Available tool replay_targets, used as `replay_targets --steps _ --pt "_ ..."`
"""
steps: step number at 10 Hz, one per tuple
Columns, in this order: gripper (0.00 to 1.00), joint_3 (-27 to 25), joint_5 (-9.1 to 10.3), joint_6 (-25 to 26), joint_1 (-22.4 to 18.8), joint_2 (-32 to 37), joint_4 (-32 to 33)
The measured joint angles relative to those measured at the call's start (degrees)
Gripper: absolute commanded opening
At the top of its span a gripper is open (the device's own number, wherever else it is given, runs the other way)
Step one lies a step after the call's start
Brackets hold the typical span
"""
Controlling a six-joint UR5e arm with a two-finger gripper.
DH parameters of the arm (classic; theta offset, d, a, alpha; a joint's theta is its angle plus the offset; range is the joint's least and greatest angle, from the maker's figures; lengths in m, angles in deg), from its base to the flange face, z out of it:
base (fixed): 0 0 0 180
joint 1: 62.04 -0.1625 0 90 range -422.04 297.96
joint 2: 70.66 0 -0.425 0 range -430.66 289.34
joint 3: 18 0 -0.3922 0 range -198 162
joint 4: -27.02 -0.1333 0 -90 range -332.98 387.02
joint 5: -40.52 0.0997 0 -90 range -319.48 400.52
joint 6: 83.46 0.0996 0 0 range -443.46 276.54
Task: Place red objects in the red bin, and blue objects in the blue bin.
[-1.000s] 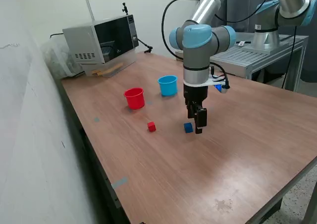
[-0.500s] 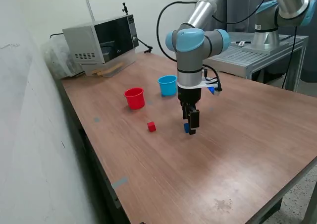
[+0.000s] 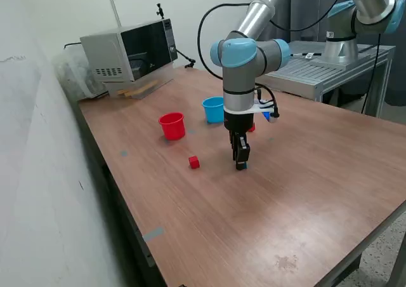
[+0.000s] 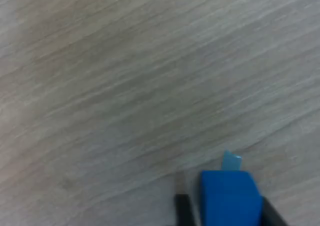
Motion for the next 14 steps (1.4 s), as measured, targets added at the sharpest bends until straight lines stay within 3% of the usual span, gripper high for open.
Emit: replay_targets --steps 4,8,11,14 --pt "0.00 -1.02 -0.31 -3.43 -0.09 0.80 -0.07" --pt "0.00 -9.58 -1.28 -10.36 1.22 11.80 -0.08" --pt "0.00 -17.59 -1.51 -14.26 9.45 21.76 -0.37" --pt "0.00 -23.21 -1.68 -26.59 19.18 26.57 -0.92"
